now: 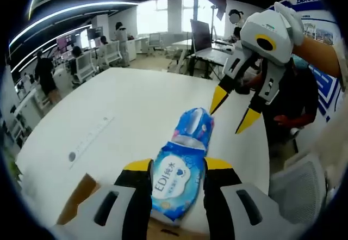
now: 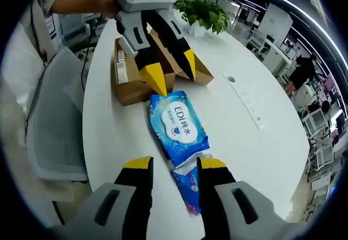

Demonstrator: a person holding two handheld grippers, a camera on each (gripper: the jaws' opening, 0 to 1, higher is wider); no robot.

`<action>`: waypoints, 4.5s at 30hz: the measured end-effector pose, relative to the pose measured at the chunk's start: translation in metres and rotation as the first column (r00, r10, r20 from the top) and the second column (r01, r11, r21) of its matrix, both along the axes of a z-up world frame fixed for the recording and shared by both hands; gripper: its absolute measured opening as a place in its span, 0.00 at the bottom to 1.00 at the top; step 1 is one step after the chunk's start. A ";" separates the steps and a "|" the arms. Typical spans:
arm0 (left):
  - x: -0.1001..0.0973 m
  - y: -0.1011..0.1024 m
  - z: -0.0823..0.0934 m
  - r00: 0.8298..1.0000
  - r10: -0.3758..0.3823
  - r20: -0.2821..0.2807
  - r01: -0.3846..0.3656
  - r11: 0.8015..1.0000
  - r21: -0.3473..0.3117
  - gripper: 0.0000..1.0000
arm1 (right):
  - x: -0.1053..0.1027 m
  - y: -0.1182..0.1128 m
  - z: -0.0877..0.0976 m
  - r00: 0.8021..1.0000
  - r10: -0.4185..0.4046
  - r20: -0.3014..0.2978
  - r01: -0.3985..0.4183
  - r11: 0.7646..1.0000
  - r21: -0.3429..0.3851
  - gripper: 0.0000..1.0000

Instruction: Operate the shoe box by opening the lid, removing the specified soft item, and placing it in the target area until the item is outside and the box remains undamaged.

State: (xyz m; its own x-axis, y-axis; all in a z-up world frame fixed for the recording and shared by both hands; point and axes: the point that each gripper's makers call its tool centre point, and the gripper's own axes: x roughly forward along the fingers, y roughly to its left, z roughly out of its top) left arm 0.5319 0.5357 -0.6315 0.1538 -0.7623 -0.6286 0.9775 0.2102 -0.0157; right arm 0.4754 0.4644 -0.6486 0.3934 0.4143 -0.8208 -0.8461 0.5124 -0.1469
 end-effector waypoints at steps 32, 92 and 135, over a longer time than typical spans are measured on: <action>0.006 0.180 -0.007 0.951 0.309 -0.009 -0.309 0.951 0.017 0.53 | 0.009 0.125 -0.006 0.978 0.206 -0.041 -0.202 0.975 0.089 0.40; -0.014 0.382 -0.080 0.634 0.764 -0.118 -0.754 0.645 0.124 0.21 | 0.024 0.229 -0.088 0.893 0.415 -0.174 -0.410 0.910 0.063 0.36; -0.013 0.389 -0.083 0.600 0.790 -0.124 -0.777 0.613 0.142 0.03 | 0.027 0.232 -0.085 0.865 0.459 -0.201 -0.445 0.888 0.113 0.33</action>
State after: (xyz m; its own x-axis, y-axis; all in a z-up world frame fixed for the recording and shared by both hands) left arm 0.5185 0.9243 -0.7141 0.5669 -0.3529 -0.7444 0.4205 0.9010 -0.1069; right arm 0.5027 0.6959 -0.7332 -0.0332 0.5555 -0.8309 -0.9940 0.0683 0.0854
